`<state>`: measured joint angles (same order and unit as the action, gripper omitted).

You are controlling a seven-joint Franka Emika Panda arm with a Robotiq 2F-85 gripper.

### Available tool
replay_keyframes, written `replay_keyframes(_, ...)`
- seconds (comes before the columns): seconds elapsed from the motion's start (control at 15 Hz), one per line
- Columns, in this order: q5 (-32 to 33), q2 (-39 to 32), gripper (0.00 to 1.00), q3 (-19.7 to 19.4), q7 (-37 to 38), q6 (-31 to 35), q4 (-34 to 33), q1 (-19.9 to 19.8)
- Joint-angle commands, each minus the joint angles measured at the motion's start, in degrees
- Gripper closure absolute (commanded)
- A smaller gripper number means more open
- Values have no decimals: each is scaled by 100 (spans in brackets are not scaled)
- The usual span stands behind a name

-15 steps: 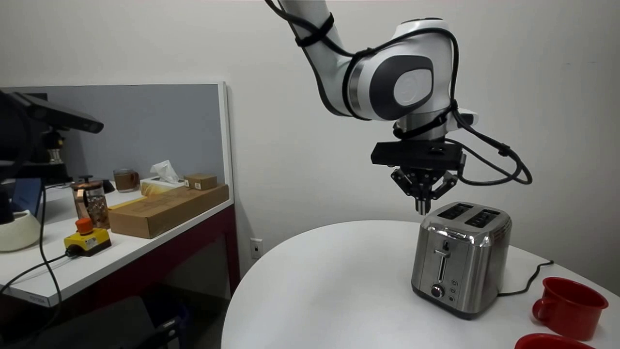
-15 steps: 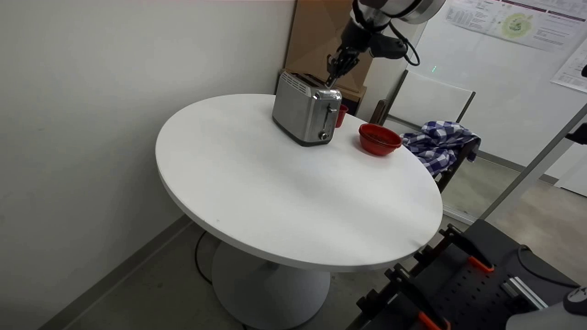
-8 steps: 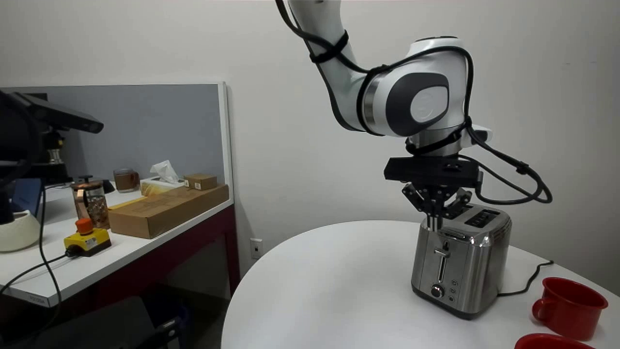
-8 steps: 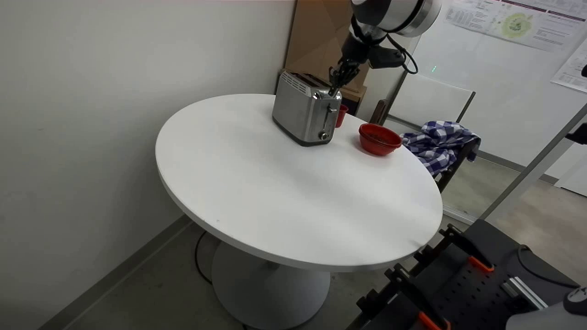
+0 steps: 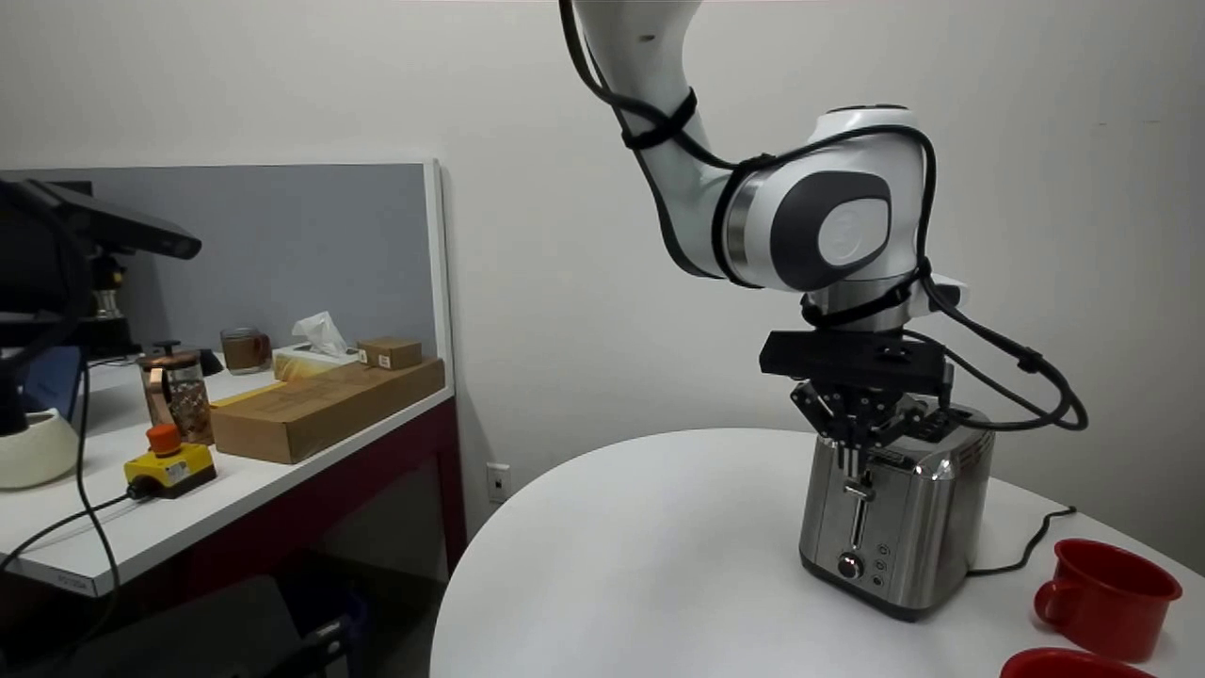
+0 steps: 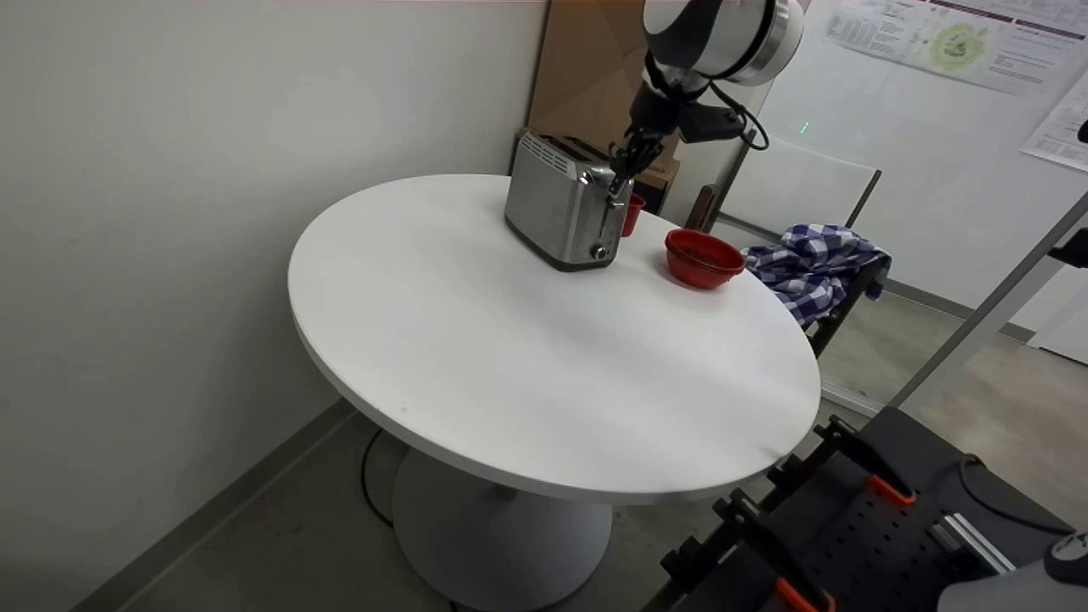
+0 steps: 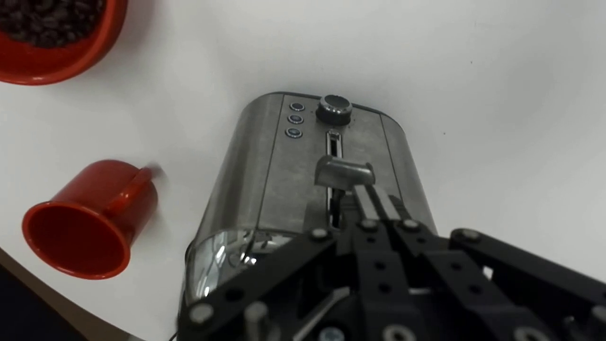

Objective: Press down on the press handle on the toaster

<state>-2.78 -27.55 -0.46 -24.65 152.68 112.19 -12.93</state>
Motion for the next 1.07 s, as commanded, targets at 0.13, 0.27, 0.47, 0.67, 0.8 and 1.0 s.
replay_keyframes(0.13, 439, -596, 100, -247, 450, 212, -485, 139)
replay_keyframes(0.27, 592, -711, 100, -297, 575, 203, -553, 172)
replay_keyframes(0.47, 719, -845, 100, -307, 686, 159, -624, 191)
replay_keyframes(0.67, 771, -925, 100, -292, 715, 123, -623, 207)
replay_keyframes(0.8, 787, -979, 100, -257, 674, 119, -620, 205)
replay_keyframes(1.0, 786, -1134, 100, -248, 687, 71, -683, 201)
